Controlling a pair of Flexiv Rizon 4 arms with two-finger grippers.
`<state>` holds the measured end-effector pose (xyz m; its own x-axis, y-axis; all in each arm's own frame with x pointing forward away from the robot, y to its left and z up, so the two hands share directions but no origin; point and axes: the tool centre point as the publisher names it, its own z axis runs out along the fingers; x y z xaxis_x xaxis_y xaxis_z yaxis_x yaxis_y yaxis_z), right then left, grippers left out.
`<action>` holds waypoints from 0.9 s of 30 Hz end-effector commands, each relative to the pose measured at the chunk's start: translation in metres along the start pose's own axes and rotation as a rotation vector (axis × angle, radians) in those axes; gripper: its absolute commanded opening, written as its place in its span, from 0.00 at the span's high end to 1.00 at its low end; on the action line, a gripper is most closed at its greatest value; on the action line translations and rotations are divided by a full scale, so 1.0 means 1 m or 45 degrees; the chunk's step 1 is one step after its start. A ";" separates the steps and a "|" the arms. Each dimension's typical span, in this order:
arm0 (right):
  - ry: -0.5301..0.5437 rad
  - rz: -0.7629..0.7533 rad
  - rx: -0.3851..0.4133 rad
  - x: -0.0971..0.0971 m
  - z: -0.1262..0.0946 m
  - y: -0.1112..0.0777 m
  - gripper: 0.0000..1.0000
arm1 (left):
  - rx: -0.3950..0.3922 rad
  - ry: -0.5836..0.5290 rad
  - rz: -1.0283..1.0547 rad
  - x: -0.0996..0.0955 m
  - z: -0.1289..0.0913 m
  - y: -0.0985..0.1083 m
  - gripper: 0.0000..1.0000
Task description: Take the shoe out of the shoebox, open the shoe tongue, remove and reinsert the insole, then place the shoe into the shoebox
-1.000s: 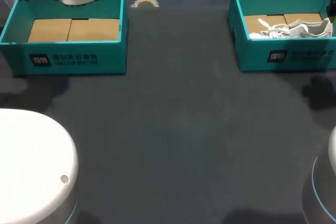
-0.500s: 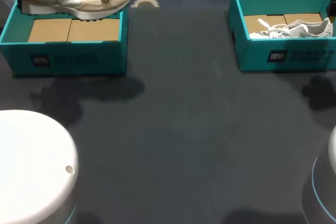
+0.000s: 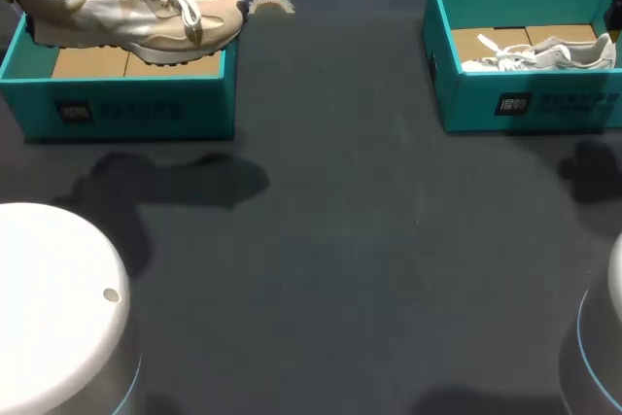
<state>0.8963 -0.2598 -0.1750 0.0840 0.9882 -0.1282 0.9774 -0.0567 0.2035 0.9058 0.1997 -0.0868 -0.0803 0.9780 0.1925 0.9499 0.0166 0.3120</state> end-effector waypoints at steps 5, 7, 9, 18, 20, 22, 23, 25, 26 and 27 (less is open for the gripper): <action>-0.002 0.001 0.003 0.001 0.000 0.001 0.00 | -0.106 0.060 0.034 -0.007 -0.014 -0.028 1.00; -0.002 0.001 0.003 0.001 0.000 0.001 0.00 | -0.118 0.071 0.054 -0.008 -0.018 -0.039 1.00; -0.002 0.001 0.003 0.001 0.000 0.001 0.00 | -0.128 0.081 0.067 -0.010 -0.021 -0.049 1.00; -0.002 0.001 0.003 0.001 0.000 0.001 0.00 | -0.140 0.051 0.070 -0.030 -0.030 -0.087 1.00; -0.002 0.001 0.003 0.001 0.000 0.001 0.00 | -0.124 0.042 0.074 -0.035 -0.029 -0.093 1.00; -0.002 0.001 0.003 0.001 0.000 0.001 0.00 | -0.122 0.042 0.077 -0.040 -0.028 -0.099 1.00; -0.002 0.001 0.003 0.001 0.000 0.001 0.00 | -0.108 0.036 0.075 -0.043 -0.028 -0.101 1.00; -0.002 0.001 0.003 0.001 0.000 0.001 0.00 | -0.105 0.027 0.079 -0.048 -0.028 -0.106 1.00; -0.002 0.001 0.003 0.001 0.000 0.001 0.00 | -0.095 0.020 0.079 -0.051 -0.028 -0.108 1.00; -0.002 0.001 0.003 0.001 0.000 0.001 0.00 | -0.079 -0.001 0.097 -0.053 -0.029 -0.111 1.00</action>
<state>0.8963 -0.2598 -0.1750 0.0840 0.9882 -0.1282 0.9774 -0.0567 0.2035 0.8018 0.1408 -0.1042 -0.0232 0.9739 0.2260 0.9396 -0.0559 0.3376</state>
